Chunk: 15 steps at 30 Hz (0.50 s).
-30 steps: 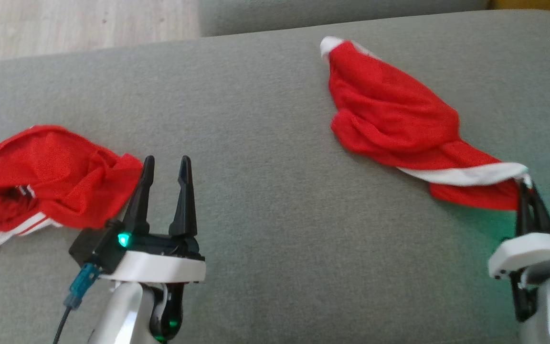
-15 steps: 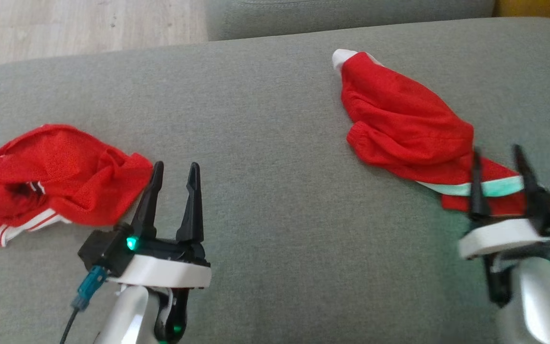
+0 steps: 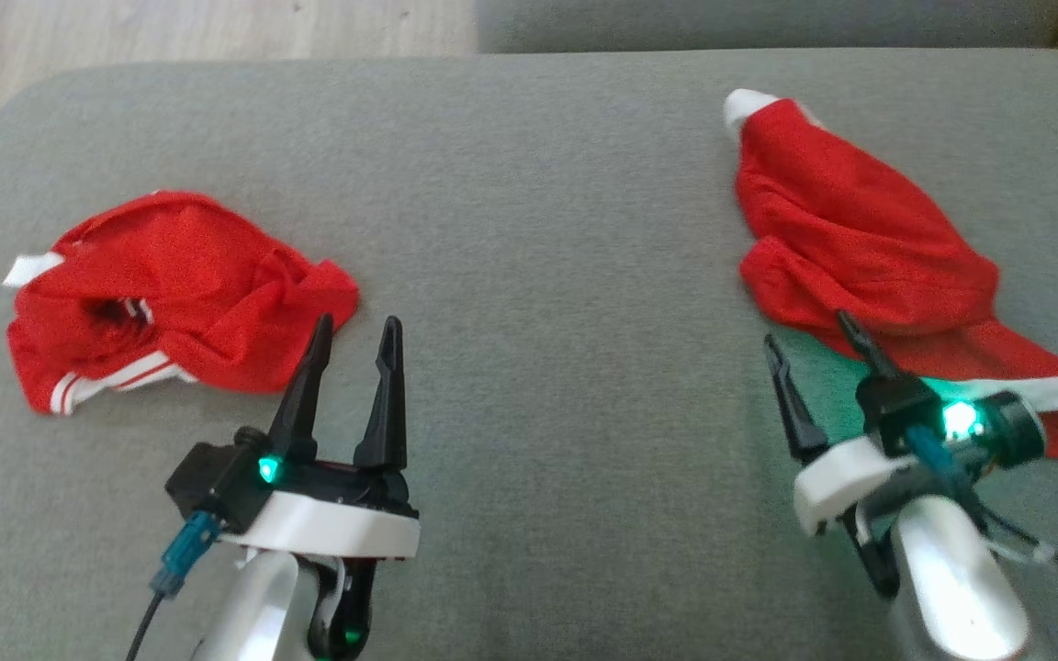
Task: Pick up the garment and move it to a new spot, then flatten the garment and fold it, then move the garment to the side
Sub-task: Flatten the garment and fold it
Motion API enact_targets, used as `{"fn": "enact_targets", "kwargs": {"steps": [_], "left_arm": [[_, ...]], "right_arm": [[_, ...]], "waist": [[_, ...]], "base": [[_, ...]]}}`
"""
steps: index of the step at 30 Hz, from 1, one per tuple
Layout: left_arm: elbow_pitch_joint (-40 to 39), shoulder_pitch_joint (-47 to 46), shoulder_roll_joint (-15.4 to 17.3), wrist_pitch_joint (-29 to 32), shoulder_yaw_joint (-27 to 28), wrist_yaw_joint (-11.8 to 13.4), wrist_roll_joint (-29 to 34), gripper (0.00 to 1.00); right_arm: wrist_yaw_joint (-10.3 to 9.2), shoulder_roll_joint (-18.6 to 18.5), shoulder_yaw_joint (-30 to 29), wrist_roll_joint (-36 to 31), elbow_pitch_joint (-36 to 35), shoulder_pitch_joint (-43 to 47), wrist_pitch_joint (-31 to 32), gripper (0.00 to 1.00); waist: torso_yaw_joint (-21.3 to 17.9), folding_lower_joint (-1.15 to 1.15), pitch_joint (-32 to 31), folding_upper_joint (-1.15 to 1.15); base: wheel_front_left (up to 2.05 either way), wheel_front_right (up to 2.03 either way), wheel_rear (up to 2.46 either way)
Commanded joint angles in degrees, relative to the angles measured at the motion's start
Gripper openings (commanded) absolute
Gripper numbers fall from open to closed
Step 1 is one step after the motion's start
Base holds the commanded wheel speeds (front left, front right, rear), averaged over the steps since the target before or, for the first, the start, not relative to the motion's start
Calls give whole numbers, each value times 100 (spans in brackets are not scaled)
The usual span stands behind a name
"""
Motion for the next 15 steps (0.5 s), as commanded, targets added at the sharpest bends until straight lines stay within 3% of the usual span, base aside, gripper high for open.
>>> {"fn": "enact_targets", "kwargs": {"steps": [1,9,15], "left_arm": [[-167,-198,23,-29,159,-14,-31,100],[-186,-279,22,-29,14,-8,-124,100],[-171,-370,22,-29,-5,-11,-129,100]], "right_arm": [[-4,-21,79,-81,-109,-305,18,100],[-4,-21,-323,-963,691,-1059,156,100],[-4,-21,-730,-1231,1227,-1382,172,100]], "waist": [[129,0,98,0],[407,0,407,0],[480,0,499,0]], "base": [[0,0,0],[0,0,0],[0,0,0]]}}
